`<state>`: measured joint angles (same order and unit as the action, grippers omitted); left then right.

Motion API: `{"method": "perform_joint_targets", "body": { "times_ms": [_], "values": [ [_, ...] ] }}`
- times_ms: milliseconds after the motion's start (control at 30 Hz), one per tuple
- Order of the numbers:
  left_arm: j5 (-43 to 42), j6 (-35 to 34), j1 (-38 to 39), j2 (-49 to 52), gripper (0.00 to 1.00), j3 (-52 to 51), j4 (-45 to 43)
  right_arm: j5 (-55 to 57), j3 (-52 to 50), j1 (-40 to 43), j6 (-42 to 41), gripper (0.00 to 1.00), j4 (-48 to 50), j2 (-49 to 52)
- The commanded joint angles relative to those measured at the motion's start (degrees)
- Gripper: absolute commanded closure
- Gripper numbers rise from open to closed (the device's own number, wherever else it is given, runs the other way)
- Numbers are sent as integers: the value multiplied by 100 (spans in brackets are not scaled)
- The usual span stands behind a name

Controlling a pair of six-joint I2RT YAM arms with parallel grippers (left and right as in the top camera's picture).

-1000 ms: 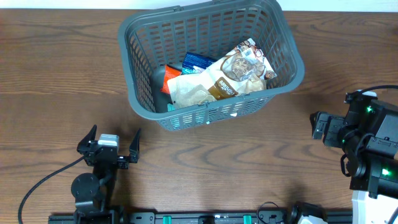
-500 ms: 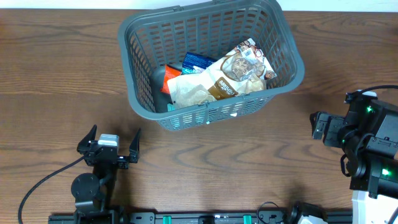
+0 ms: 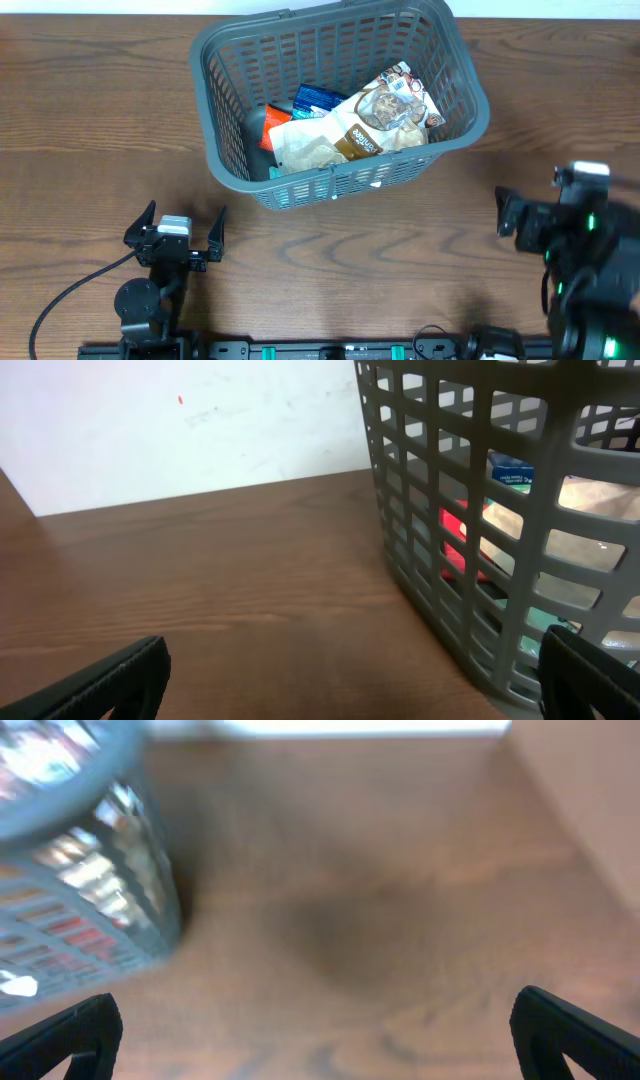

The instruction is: Pack container

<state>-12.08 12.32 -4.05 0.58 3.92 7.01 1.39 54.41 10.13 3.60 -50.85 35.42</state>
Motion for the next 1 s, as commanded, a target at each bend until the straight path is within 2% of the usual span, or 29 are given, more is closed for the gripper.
{"method": "perform_joint_targets", "body": {
  "times_ms": [0,233,533,767,967],
  "values": [
    [-37,94,17,-42,1,-179,17,-280,-461,-238,-35,1,393,-732],
    [-37,94,17,-42,1,-179,17,-1145,-2131,-343,-437,1,2588,-2588],
    [-37,94,17,-42,1,-179,17,-1700,-4079,-391,-837,1,5012,-3071],
    [-37,94,17,-42,1,-179,17,-1755,-4859,-538,-935,1,6033,-3073],
    [-37,94,17,-42,1,-179,17,-1775,-5285,-737,-935,1,6127,-3397]
  ]
}}
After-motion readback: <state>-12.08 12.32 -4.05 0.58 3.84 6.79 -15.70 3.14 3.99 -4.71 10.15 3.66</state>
